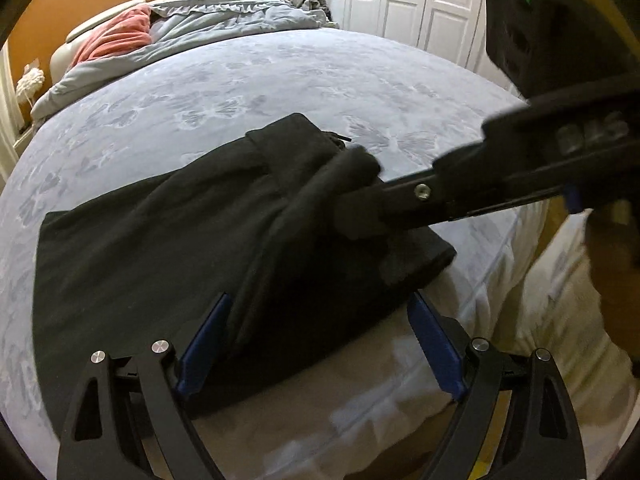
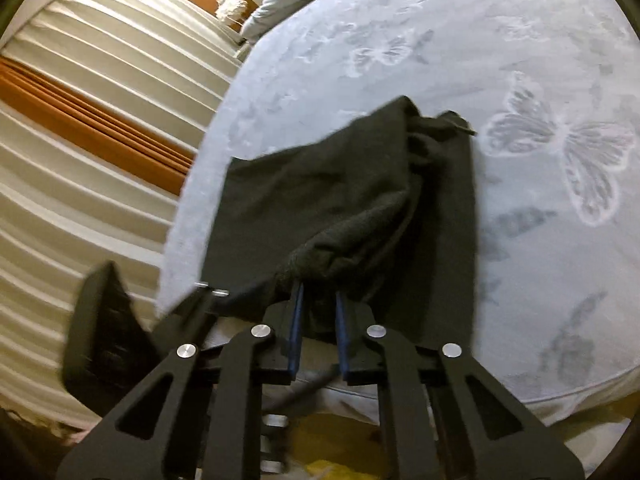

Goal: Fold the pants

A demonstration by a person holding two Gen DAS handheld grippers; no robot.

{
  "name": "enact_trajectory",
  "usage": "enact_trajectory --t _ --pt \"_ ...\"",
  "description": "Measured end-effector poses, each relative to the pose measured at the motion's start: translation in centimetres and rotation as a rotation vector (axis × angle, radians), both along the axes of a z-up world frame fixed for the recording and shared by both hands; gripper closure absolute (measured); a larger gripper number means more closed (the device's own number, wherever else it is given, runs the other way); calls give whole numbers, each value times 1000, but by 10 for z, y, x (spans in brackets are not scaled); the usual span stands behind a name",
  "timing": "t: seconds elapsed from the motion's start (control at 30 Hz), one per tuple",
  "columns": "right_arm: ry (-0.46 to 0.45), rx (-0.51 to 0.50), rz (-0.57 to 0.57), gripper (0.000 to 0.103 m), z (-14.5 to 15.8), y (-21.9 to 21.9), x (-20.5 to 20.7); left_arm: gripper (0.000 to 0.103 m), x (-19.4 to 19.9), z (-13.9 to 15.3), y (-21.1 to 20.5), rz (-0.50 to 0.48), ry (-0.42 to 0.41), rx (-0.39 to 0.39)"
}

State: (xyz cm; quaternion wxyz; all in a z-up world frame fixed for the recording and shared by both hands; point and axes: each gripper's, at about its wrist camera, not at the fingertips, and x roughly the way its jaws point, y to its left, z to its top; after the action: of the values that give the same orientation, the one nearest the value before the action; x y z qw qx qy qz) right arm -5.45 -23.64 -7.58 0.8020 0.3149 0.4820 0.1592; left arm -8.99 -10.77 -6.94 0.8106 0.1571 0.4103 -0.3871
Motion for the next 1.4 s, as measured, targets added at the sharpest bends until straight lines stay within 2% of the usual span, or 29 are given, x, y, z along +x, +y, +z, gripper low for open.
enact_trajectory --t 0.03,0.1,0.13,0.17,0.2,0.23,0.27,0.3,0.37,0.4,0.47,0.6,0.73,0.83,0.9,0.93,1.03,1.13,1.2,1.4 --pt "-1 -9 15 90 1 5 4 18 2 -1 -3 4 -4 -4" --pt "5 -9 20 90 3 9 9 41 8 -2 -7 32 -29 -23" --pt "4 -18 8 89 7 7 9 65 15 -1 -5 46 -34 -18" --pt "-6 -33 -13 86 12 1 5 82 23 2 -1 56 -7 -33" --pt "-32 -52 -44 82 19 -8 -1 85 33 9 9 69 63 -90" --pt "-44 -78 -72 75 22 -16 -7 87 39 18 21 98 96 -148" --pt "-59 -140 -115 64 29 -25 -16 88 45 30 36 131 105 -205" --pt "-65 -198 -141 62 33 -29 -20 88 49 42 51 162 94 -248" --pt "-50 -340 -189 61 35 -38 -32 89 59 69 97 274 61 -357" --pt "-44 -386 -203 61 34 -39 -35 89 66 80 127 341 69 -432" --pt "-42 -456 -207 61 31 -34 -38 89 74 91 166 435 64 -508" --pt "-82 -532 -121 61 25 11 -34 89 74 103 237 631 -13 -563" --pt "-161 -582 57 53 23 75 -27 89 70 93 300 850 10 -619" --pt "-189 -585 188 51 18 131 -7 89 64 80 346 1026 54 -634" --pt "-198 -567 254 50 12 163 6 89 63 73 369 1092 86 -645" --pt "-196 -567 280 46 7 176 12 89 62 71 375 1109 96 -647" --pt "-184 -605 355 45 -10 218 32 89 54 64 392 1142 127 -665" --pt "-225 -724 366 40 -23 249 42 89 52 61 398 1140 159 -690" --pt "-243 -762 358 39 -26 256 47 89 54 62 397 1131 156 -684" --pt "-246 -758 325 39 -24 262 67 89 57 64 391 1119 145 -669"
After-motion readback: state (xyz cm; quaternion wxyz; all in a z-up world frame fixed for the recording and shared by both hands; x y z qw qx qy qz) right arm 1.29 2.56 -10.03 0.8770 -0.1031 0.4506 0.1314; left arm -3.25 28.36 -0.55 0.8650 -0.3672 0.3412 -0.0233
